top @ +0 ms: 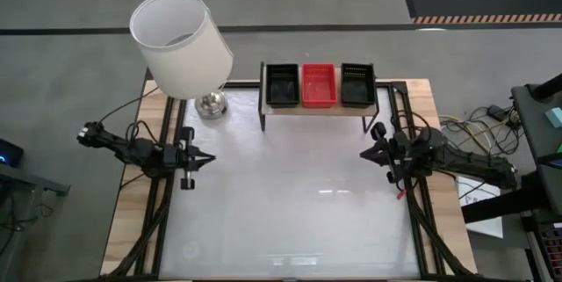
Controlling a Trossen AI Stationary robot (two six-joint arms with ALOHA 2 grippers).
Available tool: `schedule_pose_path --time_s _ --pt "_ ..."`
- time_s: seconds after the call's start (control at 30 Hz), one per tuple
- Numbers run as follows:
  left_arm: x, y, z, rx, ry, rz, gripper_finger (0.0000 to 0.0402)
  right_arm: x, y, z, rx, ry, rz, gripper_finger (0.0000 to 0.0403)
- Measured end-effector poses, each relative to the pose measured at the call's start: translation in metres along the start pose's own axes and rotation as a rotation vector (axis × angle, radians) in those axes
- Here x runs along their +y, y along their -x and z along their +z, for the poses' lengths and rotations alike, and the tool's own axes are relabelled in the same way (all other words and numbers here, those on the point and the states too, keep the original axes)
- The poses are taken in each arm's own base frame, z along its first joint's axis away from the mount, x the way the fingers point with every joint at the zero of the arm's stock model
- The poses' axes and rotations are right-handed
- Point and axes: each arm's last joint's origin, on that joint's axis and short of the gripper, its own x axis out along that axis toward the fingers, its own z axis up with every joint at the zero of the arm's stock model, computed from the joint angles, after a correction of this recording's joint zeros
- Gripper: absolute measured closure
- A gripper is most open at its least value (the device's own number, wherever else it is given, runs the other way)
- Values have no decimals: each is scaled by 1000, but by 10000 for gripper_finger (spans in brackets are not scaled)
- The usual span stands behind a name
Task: Stack baskets on shelf by color
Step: Return to Home Position
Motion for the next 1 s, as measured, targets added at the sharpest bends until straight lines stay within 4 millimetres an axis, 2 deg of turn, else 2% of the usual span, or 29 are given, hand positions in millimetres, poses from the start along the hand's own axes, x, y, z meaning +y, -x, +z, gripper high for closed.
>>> schedule_pose_path --time_s 0.07,0.17,0.57,1.0 --pt "0 0 0 5 -2 -2 401 0 0 0 1 -82 -1 390" --pt "-1 -1 -1 10 -4 -3 401 0 0 0 3 -110 -1 390" --pt "-1 -1 -2 18 -7 -6 401 0 0 -1 5 36 -1 390" --pt "-1 -2 -2 22 -9 -7 401 0 0 -1 6 36 -2 390"
